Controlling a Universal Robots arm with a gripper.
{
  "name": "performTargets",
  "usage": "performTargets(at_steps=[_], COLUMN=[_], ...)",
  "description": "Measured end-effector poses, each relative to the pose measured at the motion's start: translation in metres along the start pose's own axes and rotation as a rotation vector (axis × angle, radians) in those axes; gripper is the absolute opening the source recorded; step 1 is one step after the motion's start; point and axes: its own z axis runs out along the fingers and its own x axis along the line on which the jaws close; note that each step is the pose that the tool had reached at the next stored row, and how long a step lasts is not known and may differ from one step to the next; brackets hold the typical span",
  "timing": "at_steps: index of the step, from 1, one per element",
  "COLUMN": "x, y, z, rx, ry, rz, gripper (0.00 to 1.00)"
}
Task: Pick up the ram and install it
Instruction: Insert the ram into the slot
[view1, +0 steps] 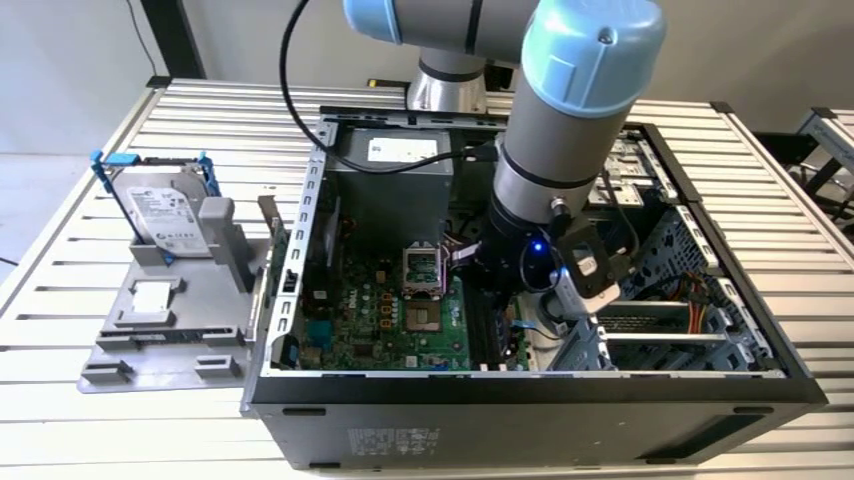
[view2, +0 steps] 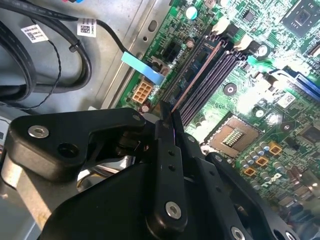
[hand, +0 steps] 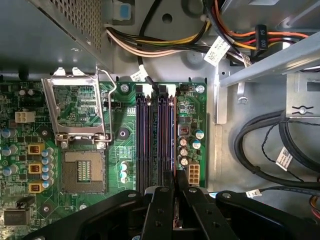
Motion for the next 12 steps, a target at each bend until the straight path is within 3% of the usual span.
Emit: performTargets(at_steps=[8,12], x=[-0.0001,-0.0003], y=[-0.0003,-0.0001], z=[0.0002,-0.0039], rx=[0.0003,0.0009], ry=[0.0002,0.0011], rz=[-0.001,-0.001], gripper=[0.0,0.0])
